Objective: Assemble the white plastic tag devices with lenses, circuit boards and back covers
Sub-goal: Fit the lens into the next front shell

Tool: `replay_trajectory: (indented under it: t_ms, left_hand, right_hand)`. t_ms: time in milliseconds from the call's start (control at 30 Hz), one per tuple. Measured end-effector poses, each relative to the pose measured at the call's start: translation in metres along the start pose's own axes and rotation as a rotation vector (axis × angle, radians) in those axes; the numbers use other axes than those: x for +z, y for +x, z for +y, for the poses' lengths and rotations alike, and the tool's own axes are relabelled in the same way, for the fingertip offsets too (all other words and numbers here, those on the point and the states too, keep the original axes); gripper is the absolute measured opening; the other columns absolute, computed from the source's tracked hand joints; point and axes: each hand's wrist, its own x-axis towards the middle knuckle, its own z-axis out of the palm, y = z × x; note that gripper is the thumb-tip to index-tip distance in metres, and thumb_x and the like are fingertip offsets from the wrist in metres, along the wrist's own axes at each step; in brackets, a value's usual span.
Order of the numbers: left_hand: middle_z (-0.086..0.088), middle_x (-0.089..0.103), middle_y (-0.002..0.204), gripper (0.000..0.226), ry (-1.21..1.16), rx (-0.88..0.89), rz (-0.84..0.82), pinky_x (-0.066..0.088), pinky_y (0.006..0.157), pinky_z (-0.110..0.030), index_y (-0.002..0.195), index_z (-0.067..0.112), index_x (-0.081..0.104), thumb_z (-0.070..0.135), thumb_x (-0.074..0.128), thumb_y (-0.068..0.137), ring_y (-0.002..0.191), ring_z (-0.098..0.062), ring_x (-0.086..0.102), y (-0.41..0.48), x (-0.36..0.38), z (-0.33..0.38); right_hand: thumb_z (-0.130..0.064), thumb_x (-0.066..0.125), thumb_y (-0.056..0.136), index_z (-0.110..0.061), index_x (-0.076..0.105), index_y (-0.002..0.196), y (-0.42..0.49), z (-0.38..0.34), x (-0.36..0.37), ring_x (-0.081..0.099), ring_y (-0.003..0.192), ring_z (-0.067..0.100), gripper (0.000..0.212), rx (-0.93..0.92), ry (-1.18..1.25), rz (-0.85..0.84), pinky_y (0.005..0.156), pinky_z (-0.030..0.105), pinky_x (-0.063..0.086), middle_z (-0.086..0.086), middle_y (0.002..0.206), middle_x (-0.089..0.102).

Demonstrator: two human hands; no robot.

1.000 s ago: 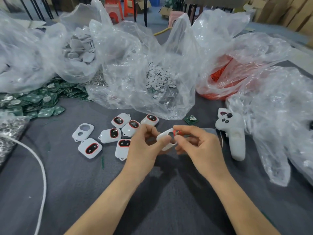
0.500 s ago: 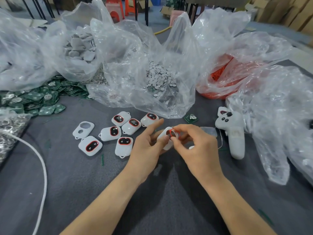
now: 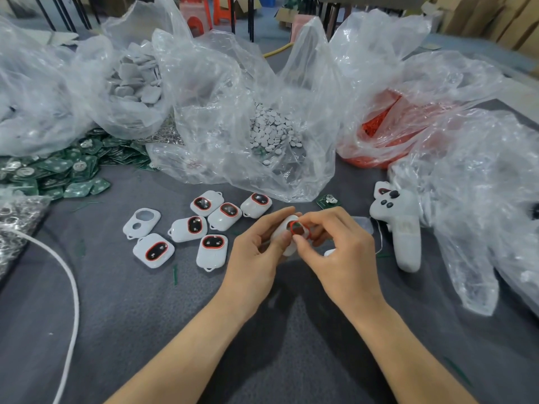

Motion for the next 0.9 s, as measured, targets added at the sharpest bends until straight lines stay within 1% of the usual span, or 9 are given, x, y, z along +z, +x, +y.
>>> replay_trajectory:
  t_ms: [100, 300, 400, 467, 533, 633, 767, 833, 900]
  left_hand:
    - [-0.001, 0.071, 0.114, 0.028, 0.000, 0.007, 0.000, 0.052, 0.094, -0.039, 0.113, 0.020, 0.063, 0.004, 0.053, 0.093, 0.110, -0.019, 0.065, -0.0005, 0.0004, -0.0003]
    - [-0.001, 0.070, 0.114, 0.027, -0.032, 0.014, -0.018, 0.054, 0.090, -0.030, 0.114, 0.019, 0.062, 0.007, 0.053, 0.091, 0.109, -0.019, 0.065, 0.0002, 0.0009, -0.0008]
    - [0.001, 0.071, 0.114, 0.028, -0.050, 0.010, -0.034, 0.054, 0.084, -0.025, 0.115, 0.021, 0.062, 0.013, 0.055, 0.089, 0.107, -0.015, 0.066, 0.0003, 0.0004, -0.0013]
    - [0.004, 0.071, 0.112, 0.031, -0.057, 0.009, -0.045, 0.053, 0.082, -0.023, 0.114, 0.022, 0.063, 0.021, 0.057, 0.084, 0.106, -0.012, 0.066, 0.0003, 0.0005, -0.0012]
    - [0.005, 0.072, 0.110, 0.033, -0.070, 0.002, -0.048, 0.054, 0.082, -0.023, 0.113, 0.023, 0.063, 0.026, 0.058, 0.081, 0.105, -0.012, 0.066, 0.0007, 0.0005, -0.0018]
    - [0.005, 0.072, 0.109, 0.033, -0.109, -0.018, -0.047, 0.054, 0.085, -0.024, 0.113, 0.021, 0.063, 0.026, 0.059, 0.080, 0.105, -0.012, 0.066, 0.0014, -0.0003, -0.0028]
    - [0.003, 0.073, 0.107, 0.032, -0.135, -0.048, -0.044, 0.054, 0.084, -0.023, 0.112, 0.022, 0.065, 0.026, 0.059, 0.080, 0.105, -0.013, 0.066, 0.0014, -0.0019, -0.0029]
    - [0.001, 0.073, 0.107, 0.032, -0.144, -0.065, -0.045, 0.055, 0.085, -0.025, 0.111, 0.021, 0.065, 0.026, 0.060, 0.080, 0.105, -0.015, 0.066, 0.0015, -0.0033, -0.0024]
    - [-0.002, 0.073, 0.106, 0.031, -0.190, -0.089, -0.043, 0.056, 0.087, -0.028, 0.110, 0.018, 0.066, 0.024, 0.060, 0.080, 0.103, -0.017, 0.067, 0.0020, -0.0038, -0.0010]
  right_hand:
    - [-0.004, 0.078, 0.074, -0.012, 0.068, 0.094, -0.0002, 0.0010, 0.0009, 0.054, 0.072, 0.000, 0.024, -0.010, -0.007, -0.005, 0.070, 0.007, 0.044, -0.004, 0.089, 0.060]
    - [-0.006, 0.079, 0.074, -0.010, 0.068, 0.094, -0.0013, 0.0008, 0.0004, 0.053, 0.070, -0.001, 0.023, -0.013, -0.041, 0.000, 0.070, 0.005, 0.043, -0.002, 0.090, 0.061]
    - [-0.005, 0.080, 0.073, -0.009, 0.069, 0.094, -0.0012, 0.0001, 0.0005, 0.054, 0.070, 0.000, 0.024, -0.009, -0.029, 0.002, 0.069, 0.005, 0.044, -0.002, 0.089, 0.061]
    - [-0.006, 0.080, 0.074, -0.008, 0.069, 0.095, -0.0012, -0.0006, 0.0002, 0.056, 0.071, 0.000, 0.024, -0.007, -0.020, 0.004, 0.070, 0.007, 0.046, -0.001, 0.090, 0.062]
    - [-0.006, 0.080, 0.074, -0.008, 0.070, 0.096, -0.0009, -0.0015, -0.0003, 0.058, 0.073, 0.002, 0.024, -0.003, -0.007, 0.007, 0.071, 0.010, 0.048, -0.001, 0.091, 0.063]
    - [-0.007, 0.079, 0.075, -0.008, 0.071, 0.097, -0.0008, -0.0020, -0.0007, 0.060, 0.077, 0.004, 0.023, -0.003, 0.004, 0.008, 0.073, 0.015, 0.050, 0.000, 0.092, 0.064]
    - [-0.008, 0.080, 0.075, -0.008, 0.072, 0.096, -0.0012, -0.0011, -0.0003, 0.056, 0.076, 0.000, 0.023, -0.014, -0.001, 0.017, 0.073, 0.011, 0.047, 0.000, 0.089, 0.063]
    - [-0.006, 0.080, 0.074, -0.005, 0.072, 0.093, -0.0012, -0.0009, 0.0009, 0.054, 0.074, 0.000, 0.021, -0.026, 0.005, 0.019, 0.071, 0.009, 0.045, 0.001, 0.086, 0.062]
    - [-0.005, 0.080, 0.074, -0.004, 0.072, 0.090, -0.0012, -0.0006, 0.0014, 0.053, 0.071, 0.002, 0.019, -0.032, 0.054, 0.016, 0.070, 0.011, 0.045, 0.002, 0.084, 0.060]
